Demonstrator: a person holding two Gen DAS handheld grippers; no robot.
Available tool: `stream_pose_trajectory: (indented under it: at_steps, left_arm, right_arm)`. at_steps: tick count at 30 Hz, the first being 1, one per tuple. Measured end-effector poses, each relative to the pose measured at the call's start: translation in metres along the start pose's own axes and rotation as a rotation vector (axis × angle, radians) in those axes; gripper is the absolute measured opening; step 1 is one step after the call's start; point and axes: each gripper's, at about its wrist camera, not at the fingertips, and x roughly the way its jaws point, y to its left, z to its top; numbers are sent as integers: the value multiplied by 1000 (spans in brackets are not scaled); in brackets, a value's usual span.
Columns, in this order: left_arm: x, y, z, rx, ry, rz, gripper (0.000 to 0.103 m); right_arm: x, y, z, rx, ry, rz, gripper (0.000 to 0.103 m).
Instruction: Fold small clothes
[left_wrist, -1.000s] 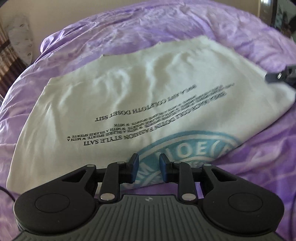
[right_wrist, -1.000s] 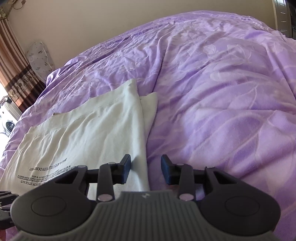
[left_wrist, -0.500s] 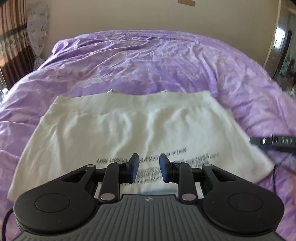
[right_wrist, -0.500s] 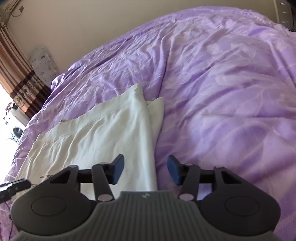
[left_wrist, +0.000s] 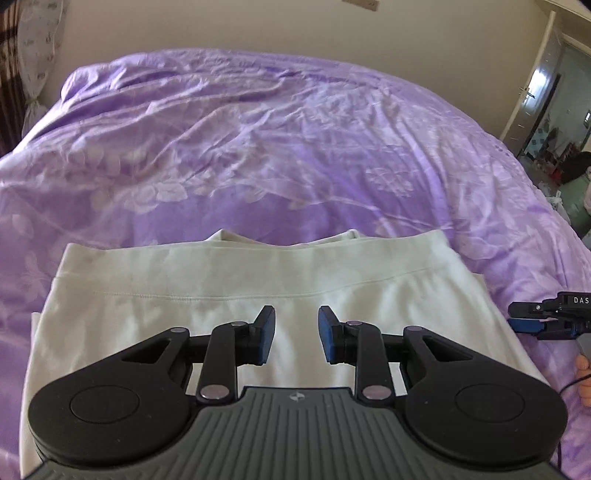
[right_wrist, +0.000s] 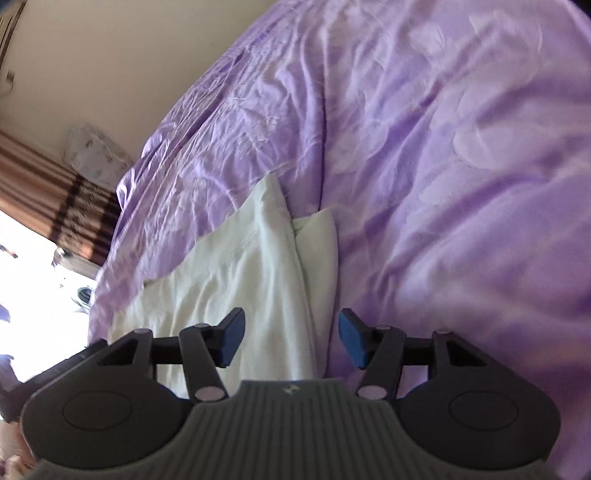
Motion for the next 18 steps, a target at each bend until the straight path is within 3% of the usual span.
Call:
stream_pose_trajectory:
  at_steps: [6,8,10,14,18]
  left_arm:
    - [40,10,7,22,49,-7,32]
    - [51,10,8,36,58,-6,32]
    - [63,10,11,47,70,-7,32]
    - [88,9,17,62,76,-13,32]
    - [104,6,25,61,70,9,32]
  right_arm:
    - [32,-23,12,80,38,59,49]
    - [40,-25,14,87,41,65,37]
    - [47,-26,16,81,46,69,34]
    - [49,-26,16,71,36,89,12]
    - [43,-21,13,46,-1,104,6]
